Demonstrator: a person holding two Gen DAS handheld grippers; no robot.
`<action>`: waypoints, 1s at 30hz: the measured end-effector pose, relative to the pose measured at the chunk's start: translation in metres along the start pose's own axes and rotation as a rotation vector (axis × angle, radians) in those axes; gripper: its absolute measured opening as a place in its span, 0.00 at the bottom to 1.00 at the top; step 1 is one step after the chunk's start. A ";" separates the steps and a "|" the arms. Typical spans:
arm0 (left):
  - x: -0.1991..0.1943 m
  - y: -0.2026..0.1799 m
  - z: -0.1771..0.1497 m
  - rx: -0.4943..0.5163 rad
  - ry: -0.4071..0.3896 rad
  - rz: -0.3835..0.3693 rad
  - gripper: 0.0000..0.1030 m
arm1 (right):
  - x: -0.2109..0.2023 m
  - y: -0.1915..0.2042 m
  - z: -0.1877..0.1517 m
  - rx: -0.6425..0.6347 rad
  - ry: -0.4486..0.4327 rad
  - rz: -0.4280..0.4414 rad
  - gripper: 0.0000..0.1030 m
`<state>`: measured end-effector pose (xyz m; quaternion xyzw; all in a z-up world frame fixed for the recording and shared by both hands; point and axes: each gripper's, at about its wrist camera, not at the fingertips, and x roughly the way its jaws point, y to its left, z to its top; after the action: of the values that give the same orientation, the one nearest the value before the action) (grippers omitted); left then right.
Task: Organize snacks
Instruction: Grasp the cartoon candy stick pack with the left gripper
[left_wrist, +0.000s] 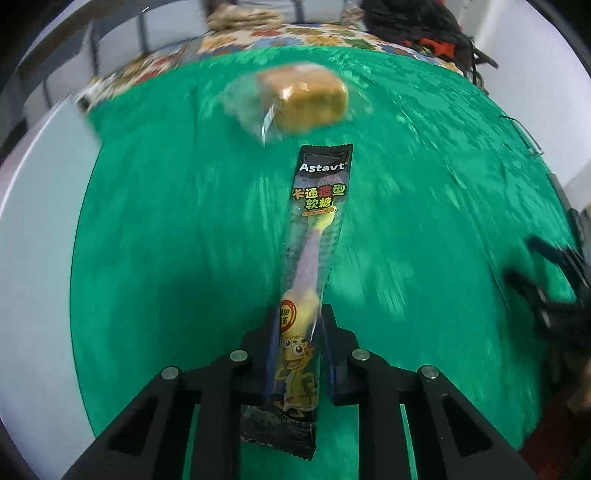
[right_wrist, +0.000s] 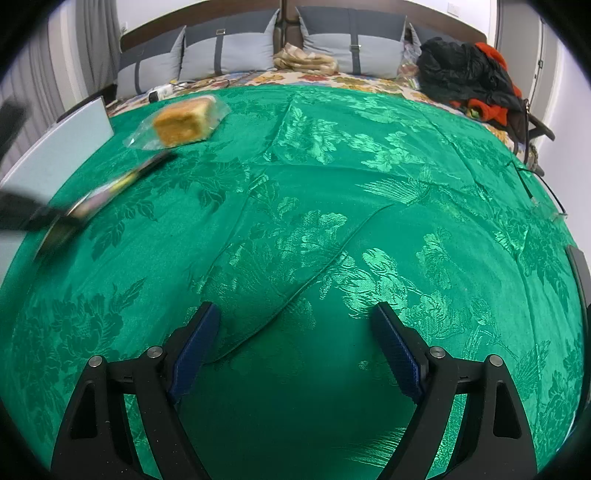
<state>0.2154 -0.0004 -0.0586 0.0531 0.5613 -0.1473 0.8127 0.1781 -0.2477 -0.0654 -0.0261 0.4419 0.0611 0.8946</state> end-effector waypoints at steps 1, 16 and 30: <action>-0.004 -0.001 -0.011 -0.009 -0.005 -0.001 0.19 | 0.000 0.000 0.000 0.000 0.000 0.000 0.85; 0.008 0.010 -0.031 -0.114 -0.135 0.123 0.89 | 0.000 0.000 0.000 0.000 0.000 0.000 0.85; 0.008 0.040 -0.041 -0.214 -0.165 0.183 1.00 | 0.000 0.000 0.000 0.000 0.000 0.000 0.85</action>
<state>0.1931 0.0461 -0.0843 0.0048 0.4981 -0.0160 0.8669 0.1780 -0.2480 -0.0655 -0.0259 0.4417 0.0610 0.8947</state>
